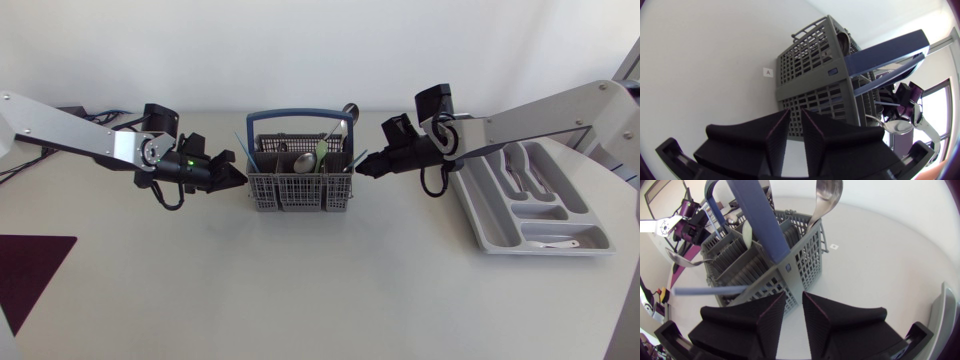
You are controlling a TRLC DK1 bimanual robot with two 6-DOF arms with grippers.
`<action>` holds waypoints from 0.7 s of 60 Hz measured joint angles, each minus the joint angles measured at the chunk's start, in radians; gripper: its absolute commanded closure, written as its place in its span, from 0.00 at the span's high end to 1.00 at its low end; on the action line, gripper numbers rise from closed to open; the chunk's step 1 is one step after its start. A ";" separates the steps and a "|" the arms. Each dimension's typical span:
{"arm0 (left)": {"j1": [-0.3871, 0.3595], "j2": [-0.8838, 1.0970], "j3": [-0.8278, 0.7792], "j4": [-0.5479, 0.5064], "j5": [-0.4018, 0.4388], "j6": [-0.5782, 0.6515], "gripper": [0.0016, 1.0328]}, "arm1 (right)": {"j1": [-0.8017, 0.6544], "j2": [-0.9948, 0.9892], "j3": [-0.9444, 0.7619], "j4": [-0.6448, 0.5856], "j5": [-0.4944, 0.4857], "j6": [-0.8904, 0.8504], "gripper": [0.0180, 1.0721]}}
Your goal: Sort the cutlery from the basket into the organizer compartments.
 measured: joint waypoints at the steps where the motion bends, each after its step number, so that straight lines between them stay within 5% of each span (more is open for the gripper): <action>1: -0.005 0.008 0.008 0.000 0.008 -0.005 0.09 | 0.000 0.010 0.010 0.000 -0.012 0.013 0.15; 24: -0.034 0.043 0.050 0.003 0.056 -0.044 0.08 | 0.007 0.043 0.022 0.008 -0.070 0.071 0.13; 42: -0.052 -0.043 -0.080 -0.011 0.086 -0.015 0.08 | 0.006 -0.084 -0.176 0.006 -0.080 0.039 0.13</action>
